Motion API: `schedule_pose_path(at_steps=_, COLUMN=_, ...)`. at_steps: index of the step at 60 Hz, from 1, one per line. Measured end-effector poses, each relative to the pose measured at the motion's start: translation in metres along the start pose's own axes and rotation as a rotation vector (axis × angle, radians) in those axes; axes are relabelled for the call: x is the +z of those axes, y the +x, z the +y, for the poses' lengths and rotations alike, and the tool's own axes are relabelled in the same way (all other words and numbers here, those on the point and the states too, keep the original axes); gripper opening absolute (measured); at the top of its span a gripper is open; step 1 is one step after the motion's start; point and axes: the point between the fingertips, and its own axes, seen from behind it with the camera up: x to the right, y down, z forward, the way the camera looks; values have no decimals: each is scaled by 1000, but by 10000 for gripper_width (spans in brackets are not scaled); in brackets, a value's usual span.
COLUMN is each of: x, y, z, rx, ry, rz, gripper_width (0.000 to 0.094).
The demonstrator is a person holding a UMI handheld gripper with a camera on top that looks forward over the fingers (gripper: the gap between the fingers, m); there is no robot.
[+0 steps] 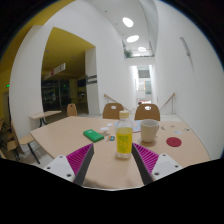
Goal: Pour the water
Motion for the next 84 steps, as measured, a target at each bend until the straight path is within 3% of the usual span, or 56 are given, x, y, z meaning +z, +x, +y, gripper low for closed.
schedule_pose_path(at_steps=8, x=5, y=53, z=-15, rx=-9, ry=40, rz=113, gripper_width=834)
schedule_pose_path(at_steps=13, x=44, y=68, z=-11, rx=-25, ry=33, rz=163, gripper_width=833)
schedule_pose_path(at_steps=23, x=105, y=54, z=-4, rx=-30, ry=-20, rz=109, gripper_width=827)
schedule_pose_path(at_steps=30, x=137, y=59, z=-6, rx=-60, ry=-31, rz=149, gripper_width=821)
schedule_pose_path(at_steps=33, x=148, y=59, z=-6, rx=-57, ry=-32, rz=146, gripper_width=755)
schedule_pose_path(at_steps=37, x=155, y=59, z=-5, rx=-54, ry=-38, rz=143, gripper_width=515)
schedule_pose_path(at_steps=46, x=159, y=61, z=-4, rx=-32, ry=-42, rz=146, gripper_width=351)
schedule_pose_path(at_steps=57, x=171, y=46, z=-20, rx=250, ry=-31, rz=23, gripper_width=328)
schedule_pose_path(at_steps=65, x=187, y=36, z=-73, rx=605, ry=66, rz=-131, gripper_width=327)
schedule_pose_path(at_steps=72, x=203, y=47, z=-86, rx=969, ry=62, rz=-154, gripper_width=327)
schedule_pose_path(at_steps=84, x=206, y=48, z=-104, rx=1604, ry=16, rz=-380, gripper_width=343)
